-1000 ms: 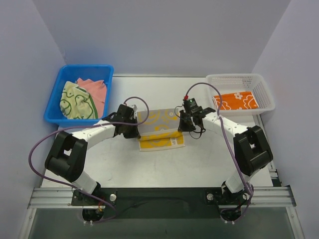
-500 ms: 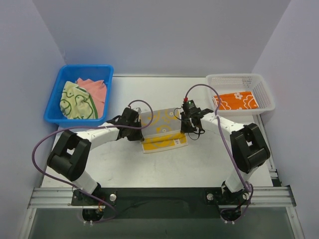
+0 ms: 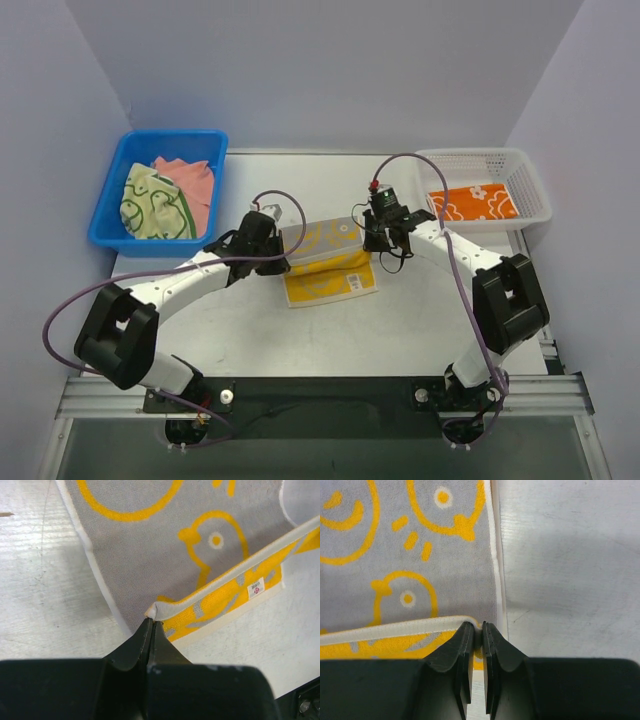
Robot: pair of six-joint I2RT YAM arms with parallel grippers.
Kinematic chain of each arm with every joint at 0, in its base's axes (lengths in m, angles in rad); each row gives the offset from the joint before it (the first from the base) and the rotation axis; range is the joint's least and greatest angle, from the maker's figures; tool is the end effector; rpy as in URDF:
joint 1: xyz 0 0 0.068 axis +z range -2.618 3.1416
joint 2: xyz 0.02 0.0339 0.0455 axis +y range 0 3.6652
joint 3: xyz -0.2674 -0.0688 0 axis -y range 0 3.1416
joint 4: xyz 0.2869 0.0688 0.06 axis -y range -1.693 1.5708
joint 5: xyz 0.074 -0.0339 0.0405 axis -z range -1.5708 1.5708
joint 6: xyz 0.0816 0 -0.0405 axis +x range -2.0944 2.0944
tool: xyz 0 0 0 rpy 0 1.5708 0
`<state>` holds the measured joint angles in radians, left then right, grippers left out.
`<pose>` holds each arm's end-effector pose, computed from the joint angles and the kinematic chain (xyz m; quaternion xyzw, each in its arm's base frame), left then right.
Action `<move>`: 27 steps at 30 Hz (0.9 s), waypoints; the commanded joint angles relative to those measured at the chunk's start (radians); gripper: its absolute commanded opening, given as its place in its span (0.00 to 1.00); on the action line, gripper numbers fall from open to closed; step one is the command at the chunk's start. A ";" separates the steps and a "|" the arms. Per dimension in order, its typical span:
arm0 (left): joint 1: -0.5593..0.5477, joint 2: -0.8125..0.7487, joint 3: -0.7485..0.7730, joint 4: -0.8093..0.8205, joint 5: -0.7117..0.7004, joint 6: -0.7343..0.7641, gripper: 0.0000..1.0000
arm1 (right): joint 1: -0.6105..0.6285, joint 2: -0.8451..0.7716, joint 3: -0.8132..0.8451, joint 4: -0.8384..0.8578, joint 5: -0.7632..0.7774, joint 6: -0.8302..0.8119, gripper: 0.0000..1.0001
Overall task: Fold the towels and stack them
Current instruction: Fold the towel
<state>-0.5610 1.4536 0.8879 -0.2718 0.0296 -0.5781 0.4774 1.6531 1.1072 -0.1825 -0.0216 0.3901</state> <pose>0.3097 -0.1974 0.1604 -0.0027 0.9334 -0.2049 0.2944 0.3851 0.2012 0.1788 -0.0442 0.9115 0.1808 0.3668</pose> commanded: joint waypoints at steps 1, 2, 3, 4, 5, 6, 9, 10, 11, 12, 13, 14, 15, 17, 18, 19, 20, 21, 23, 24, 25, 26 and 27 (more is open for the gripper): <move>-0.017 -0.010 0.005 -0.035 -0.051 -0.015 0.00 | -0.026 -0.026 0.006 -0.043 0.101 -0.037 0.00; -0.020 0.000 -0.010 -0.033 -0.051 -0.022 0.00 | -0.028 -0.019 0.002 -0.043 0.101 -0.039 0.00; -0.020 0.007 -0.021 -0.030 -0.050 -0.025 0.00 | -0.026 -0.010 -0.010 -0.041 0.095 -0.037 0.00; -0.020 0.013 -0.029 -0.026 -0.050 -0.032 0.00 | -0.028 -0.006 -0.015 -0.041 0.091 -0.034 0.00; -0.022 0.025 -0.044 -0.024 -0.059 -0.035 0.00 | -0.028 0.000 -0.020 -0.040 0.085 -0.033 0.00; -0.022 0.031 -0.052 -0.023 -0.063 -0.037 0.00 | -0.028 0.007 -0.024 -0.040 0.072 -0.027 0.00; -0.020 0.059 -0.067 -0.009 -0.074 -0.035 0.00 | -0.028 0.023 -0.044 -0.037 0.060 -0.025 0.00; -0.022 0.065 -0.066 -0.007 -0.073 -0.035 0.00 | -0.028 0.027 -0.050 -0.035 0.057 -0.020 0.00; -0.022 0.082 -0.066 -0.006 -0.062 -0.037 0.00 | -0.028 0.033 -0.053 -0.035 0.057 -0.020 0.00; -0.023 0.088 -0.069 -0.003 -0.057 -0.039 0.00 | -0.028 0.045 -0.058 -0.034 0.057 -0.019 0.00; -0.023 0.094 -0.070 0.002 -0.050 -0.042 0.00 | -0.028 0.050 -0.061 -0.034 0.055 -0.017 0.00; -0.033 0.102 -0.070 0.005 -0.048 -0.043 0.00 | -0.028 0.056 -0.064 -0.031 0.054 -0.019 0.00; -0.037 0.103 -0.073 0.008 -0.048 -0.045 0.00 | -0.026 0.066 -0.064 -0.031 0.054 -0.016 0.00; -0.048 0.109 -0.078 0.014 -0.046 -0.048 0.00 | -0.028 0.076 -0.066 -0.029 0.055 -0.014 0.00; -0.050 0.111 -0.079 0.014 -0.046 -0.049 0.00 | -0.028 0.080 -0.066 -0.028 0.055 -0.016 0.00; -0.053 0.113 -0.079 0.014 -0.045 -0.052 0.00 | -0.028 0.085 -0.066 -0.026 0.058 -0.013 0.00; -0.054 0.117 -0.079 0.016 -0.043 -0.052 0.01 | -0.028 0.086 -0.066 -0.023 0.055 -0.013 0.00; -0.057 0.119 -0.081 0.016 -0.042 -0.052 0.00 | -0.028 0.088 -0.066 -0.023 0.057 -0.013 0.00; -0.059 0.120 -0.079 0.014 -0.043 -0.052 0.01 | -0.028 0.088 -0.064 -0.023 0.058 -0.013 0.00; -0.059 0.119 -0.078 0.014 -0.045 -0.052 0.00 | -0.028 0.082 -0.064 -0.023 0.058 -0.013 0.00; -0.059 0.116 -0.075 0.006 -0.049 -0.052 0.01 | -0.028 0.077 -0.061 -0.025 0.057 -0.013 0.00; -0.059 0.105 -0.064 -0.001 -0.056 -0.052 0.00 | -0.028 0.071 -0.060 -0.025 0.058 -0.011 0.00; -0.060 0.099 -0.057 -0.009 -0.062 -0.051 0.00 | -0.028 0.048 -0.058 -0.026 0.057 -0.013 0.00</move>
<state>-0.6224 1.5665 0.8173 -0.2234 0.0181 -0.6407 0.4717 1.7374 1.0500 -0.1829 -0.0563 0.3889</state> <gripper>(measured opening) 0.022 0.110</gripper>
